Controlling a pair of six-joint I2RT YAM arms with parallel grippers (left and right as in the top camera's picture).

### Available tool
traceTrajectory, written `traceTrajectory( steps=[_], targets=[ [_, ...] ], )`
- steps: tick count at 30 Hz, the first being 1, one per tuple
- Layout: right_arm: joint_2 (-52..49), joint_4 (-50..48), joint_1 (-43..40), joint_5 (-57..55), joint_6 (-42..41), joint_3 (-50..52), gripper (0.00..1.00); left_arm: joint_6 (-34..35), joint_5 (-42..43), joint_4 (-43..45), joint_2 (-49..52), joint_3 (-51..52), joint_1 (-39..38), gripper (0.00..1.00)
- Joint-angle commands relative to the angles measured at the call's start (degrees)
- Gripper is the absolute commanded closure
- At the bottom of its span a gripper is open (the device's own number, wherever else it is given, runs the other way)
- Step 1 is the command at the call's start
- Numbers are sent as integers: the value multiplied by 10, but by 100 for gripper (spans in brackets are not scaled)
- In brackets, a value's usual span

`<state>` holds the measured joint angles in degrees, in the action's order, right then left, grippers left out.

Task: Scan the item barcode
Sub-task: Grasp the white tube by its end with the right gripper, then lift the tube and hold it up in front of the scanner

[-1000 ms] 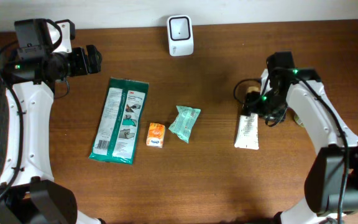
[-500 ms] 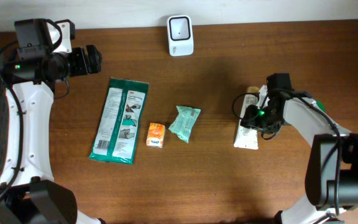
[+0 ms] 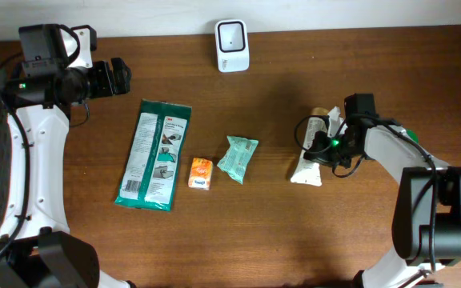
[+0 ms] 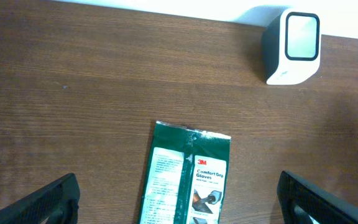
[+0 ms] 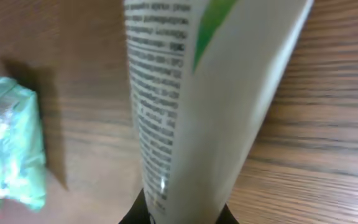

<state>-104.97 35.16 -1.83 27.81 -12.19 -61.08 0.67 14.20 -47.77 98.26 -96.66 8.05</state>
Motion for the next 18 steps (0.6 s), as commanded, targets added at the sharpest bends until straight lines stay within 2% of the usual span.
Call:
traceTrajectory(
  steps=[1,3,11,18],
  targets=[
    [18,7,4,177,108,-33,96,-2,6,1,-6,-11,0,1],
    [34,36,4,244,157,-54,96,-2,6,1,-6,-11,0,1],
    [101,169,24,290,242,-150,96,-2,6,1,-6,-11,0,1],
    [155,200,30,358,252,-188,96,-2,6,1,-6,-11,0,1]
  ],
)
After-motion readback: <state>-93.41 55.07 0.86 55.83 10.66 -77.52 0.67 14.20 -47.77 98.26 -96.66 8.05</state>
